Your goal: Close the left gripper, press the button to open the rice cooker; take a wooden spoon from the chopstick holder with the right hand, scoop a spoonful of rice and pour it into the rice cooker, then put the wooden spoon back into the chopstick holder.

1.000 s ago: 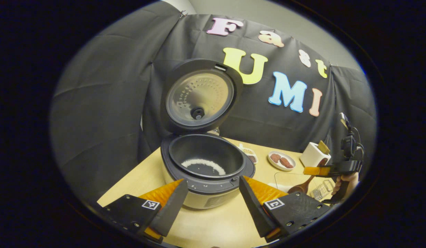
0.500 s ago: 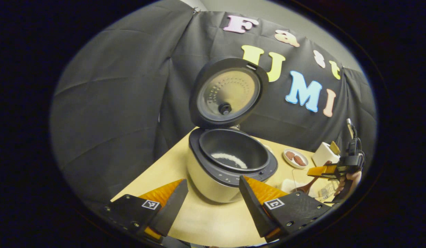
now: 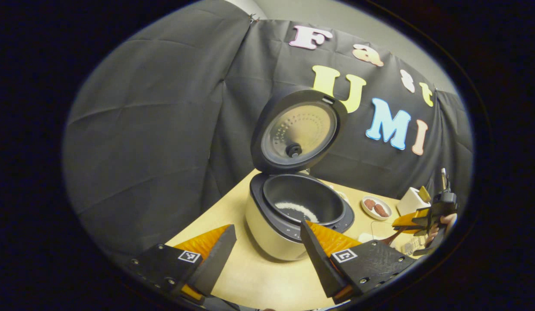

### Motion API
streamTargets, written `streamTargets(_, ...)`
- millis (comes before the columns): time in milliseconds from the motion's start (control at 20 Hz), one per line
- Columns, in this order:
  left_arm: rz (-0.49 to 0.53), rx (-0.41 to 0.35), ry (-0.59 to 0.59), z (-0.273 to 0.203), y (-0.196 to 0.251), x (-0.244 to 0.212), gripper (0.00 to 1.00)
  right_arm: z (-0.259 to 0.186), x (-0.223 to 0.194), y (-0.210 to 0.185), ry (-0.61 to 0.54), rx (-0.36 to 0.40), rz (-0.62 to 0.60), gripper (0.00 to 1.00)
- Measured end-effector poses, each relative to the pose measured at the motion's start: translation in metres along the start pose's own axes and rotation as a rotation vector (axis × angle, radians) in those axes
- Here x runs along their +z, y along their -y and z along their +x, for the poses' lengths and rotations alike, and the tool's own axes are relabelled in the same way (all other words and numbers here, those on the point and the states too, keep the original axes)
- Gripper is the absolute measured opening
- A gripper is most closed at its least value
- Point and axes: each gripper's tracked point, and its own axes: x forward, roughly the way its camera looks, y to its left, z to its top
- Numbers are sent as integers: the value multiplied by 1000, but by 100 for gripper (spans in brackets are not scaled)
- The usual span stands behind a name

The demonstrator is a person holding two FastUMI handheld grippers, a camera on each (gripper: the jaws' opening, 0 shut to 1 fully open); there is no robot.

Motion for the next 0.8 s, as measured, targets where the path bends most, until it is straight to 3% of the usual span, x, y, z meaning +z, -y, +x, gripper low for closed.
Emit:
streamTargets(100, -9, -11, 6, -4, 6, 5, 92, -6, 4, 4, -4, 3, 39, 18)
streamTargets(300, -37, -28, 46, -11, 17, 27, 95, -23, 17, 17, 11, 7, 135, 22)
streamTargets(600, -18, -47, 90, -21, 27, 48, 94, -52, 35, 42, 39, 9, 293, 18)
streamTargets(800, -70, -65, 109, -31, 32, 59, 94, -67, 45, 54, 60, 21, 374, 21)
